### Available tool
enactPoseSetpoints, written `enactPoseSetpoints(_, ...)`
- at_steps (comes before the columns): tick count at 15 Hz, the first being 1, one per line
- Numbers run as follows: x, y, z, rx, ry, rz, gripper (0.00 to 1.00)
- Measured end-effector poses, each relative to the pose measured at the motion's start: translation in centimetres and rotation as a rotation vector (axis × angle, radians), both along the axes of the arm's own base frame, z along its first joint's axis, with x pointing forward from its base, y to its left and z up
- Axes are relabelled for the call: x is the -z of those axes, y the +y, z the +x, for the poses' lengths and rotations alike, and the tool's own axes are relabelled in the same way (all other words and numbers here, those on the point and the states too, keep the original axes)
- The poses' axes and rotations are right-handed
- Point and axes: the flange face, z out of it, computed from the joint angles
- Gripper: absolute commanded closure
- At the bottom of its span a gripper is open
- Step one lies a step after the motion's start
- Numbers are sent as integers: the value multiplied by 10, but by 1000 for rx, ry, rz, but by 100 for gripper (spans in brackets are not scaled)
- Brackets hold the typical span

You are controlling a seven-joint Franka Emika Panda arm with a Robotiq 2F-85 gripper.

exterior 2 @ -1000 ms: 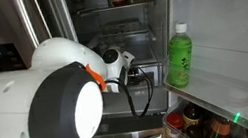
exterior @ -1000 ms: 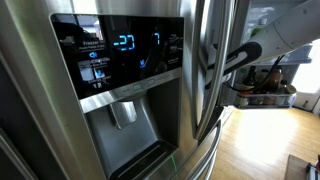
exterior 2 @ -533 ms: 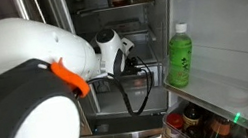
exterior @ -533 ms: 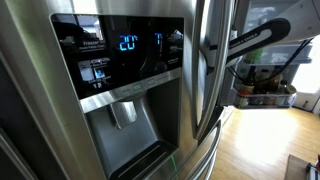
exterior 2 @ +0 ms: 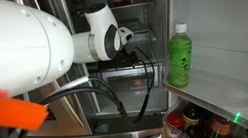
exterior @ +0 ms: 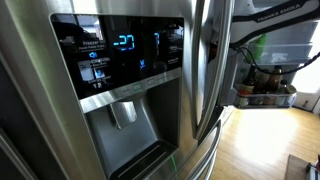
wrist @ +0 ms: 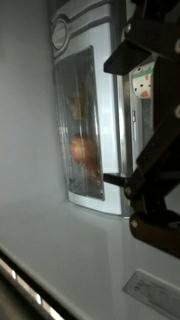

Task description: Push the bottom tray in the fridge in

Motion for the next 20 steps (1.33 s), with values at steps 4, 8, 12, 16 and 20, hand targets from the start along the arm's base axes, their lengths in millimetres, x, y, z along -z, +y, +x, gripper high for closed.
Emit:
enactPoseSetpoints(4, -20, 5, -25, 38, 72, 23, 0)
enactPoseSetpoints(8, -35, -1, -42, 56, 83, 32, 0)
enactPoseSetpoints(12, -45, -11, -59, 60, 64, 68, 0)
enactPoseSetpoints(16, -55, -19, -76, 71, 42, 98, 0)
enactPoseSetpoints(20, -64, -20, -91, 66, 24, 105, 0)
